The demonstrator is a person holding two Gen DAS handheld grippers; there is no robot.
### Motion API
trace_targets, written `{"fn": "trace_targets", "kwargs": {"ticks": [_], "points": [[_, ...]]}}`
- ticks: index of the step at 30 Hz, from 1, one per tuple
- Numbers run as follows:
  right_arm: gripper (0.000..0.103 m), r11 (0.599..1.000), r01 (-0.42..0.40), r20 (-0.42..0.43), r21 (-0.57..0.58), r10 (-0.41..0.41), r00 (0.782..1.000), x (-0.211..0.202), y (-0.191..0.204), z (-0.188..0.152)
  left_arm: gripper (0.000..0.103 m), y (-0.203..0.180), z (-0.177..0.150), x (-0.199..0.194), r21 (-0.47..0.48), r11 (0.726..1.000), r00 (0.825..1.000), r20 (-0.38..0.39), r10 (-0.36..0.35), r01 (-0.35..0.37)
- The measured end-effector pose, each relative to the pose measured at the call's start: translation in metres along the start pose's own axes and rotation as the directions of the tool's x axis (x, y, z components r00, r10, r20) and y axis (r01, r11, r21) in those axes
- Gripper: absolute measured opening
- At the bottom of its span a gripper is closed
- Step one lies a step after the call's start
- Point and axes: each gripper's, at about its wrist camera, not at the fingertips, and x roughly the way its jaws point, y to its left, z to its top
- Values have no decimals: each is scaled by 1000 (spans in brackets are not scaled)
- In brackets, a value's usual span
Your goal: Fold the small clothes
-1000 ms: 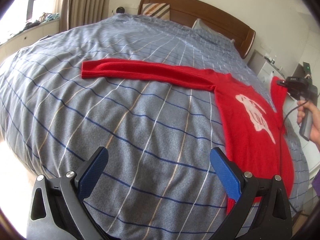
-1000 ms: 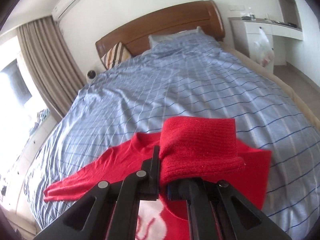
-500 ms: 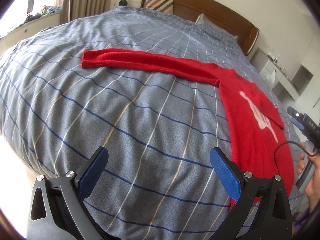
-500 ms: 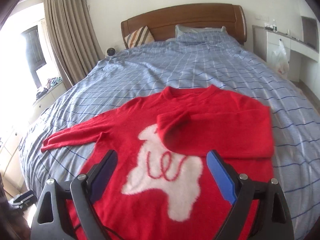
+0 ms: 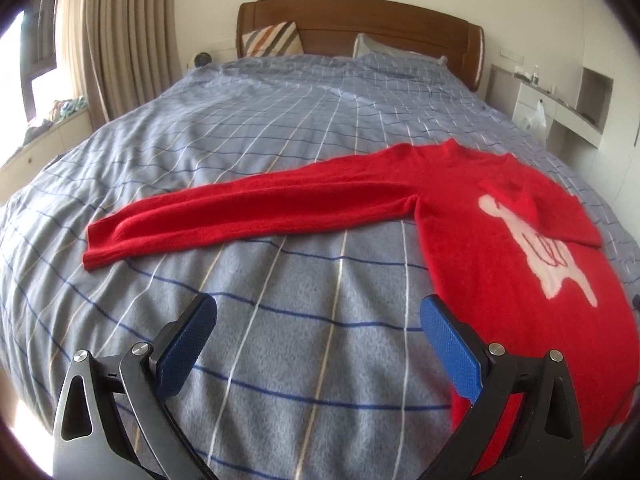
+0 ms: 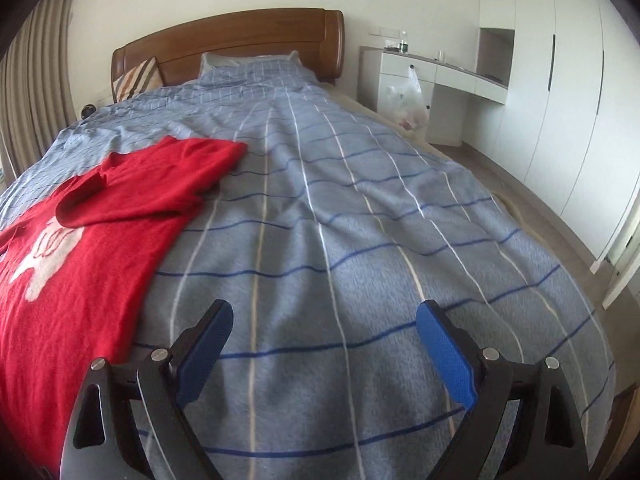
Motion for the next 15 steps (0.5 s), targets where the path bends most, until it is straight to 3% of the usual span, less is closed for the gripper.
{"fn": "trace_targets", "kwargs": {"ticks": [6,8,15], "points": [[101,1000,-15,27,5,15,1000,12,-4,-14,102,17,-17,40,-47,999,998,-60,22,-25],[102,1000,-16,34,5,16,999,13,-2,-17,102,19,-26,36,-53,999,1000,-6,6,-7],[103,999,-45,41,27,44,998,16,-6,-21,102,19,-29,34,-58,998,1000,21,-12,13]]}}
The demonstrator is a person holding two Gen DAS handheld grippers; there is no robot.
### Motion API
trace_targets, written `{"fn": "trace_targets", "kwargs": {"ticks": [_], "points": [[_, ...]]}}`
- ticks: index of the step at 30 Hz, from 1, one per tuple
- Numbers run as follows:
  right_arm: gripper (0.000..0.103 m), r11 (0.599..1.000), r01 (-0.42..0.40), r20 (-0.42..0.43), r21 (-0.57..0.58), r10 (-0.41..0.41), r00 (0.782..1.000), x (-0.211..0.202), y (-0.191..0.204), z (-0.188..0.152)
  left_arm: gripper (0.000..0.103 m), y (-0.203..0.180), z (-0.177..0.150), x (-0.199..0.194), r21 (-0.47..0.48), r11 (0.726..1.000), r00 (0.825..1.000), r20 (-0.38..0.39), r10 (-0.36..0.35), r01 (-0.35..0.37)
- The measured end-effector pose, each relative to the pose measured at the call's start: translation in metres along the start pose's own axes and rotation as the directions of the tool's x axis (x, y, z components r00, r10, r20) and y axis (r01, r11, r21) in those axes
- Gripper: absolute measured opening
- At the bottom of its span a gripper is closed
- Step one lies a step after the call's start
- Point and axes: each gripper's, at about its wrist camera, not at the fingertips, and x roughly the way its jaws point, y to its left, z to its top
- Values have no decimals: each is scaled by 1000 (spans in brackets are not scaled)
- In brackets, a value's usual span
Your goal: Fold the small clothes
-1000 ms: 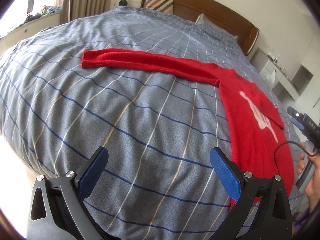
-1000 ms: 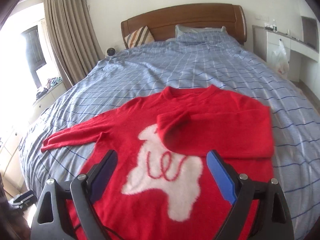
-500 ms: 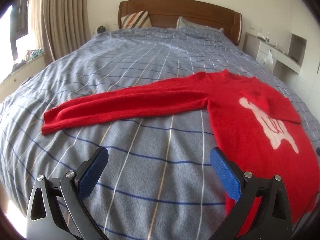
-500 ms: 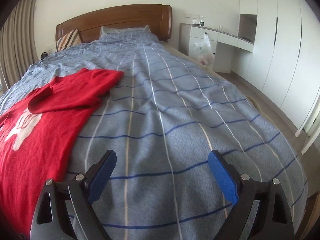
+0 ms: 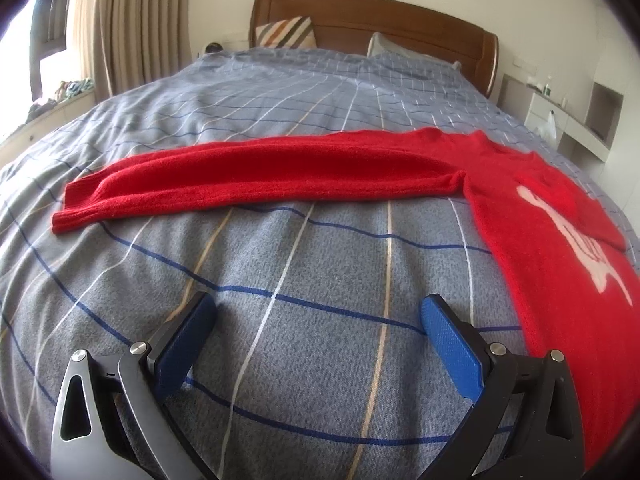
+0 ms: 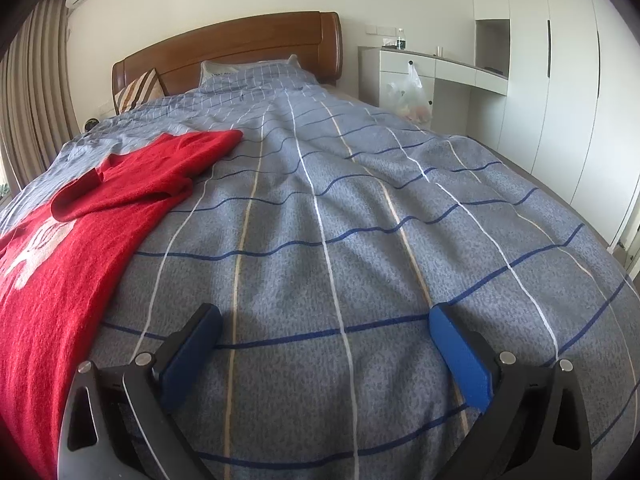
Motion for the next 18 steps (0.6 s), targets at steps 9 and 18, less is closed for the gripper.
{"fn": "trace_targets", "kwargs": {"ticks": [9,18], "points": [[103,1000,-12,-4,8,12,1000,0,-2,0,102,2,-1,1,-3,1000,1000,6,-6,6],[103,1000,-12,-3,9,12,1000,1,-2,0,102,2,-1,1,-3,1000,1000,6,-6,6]]}}
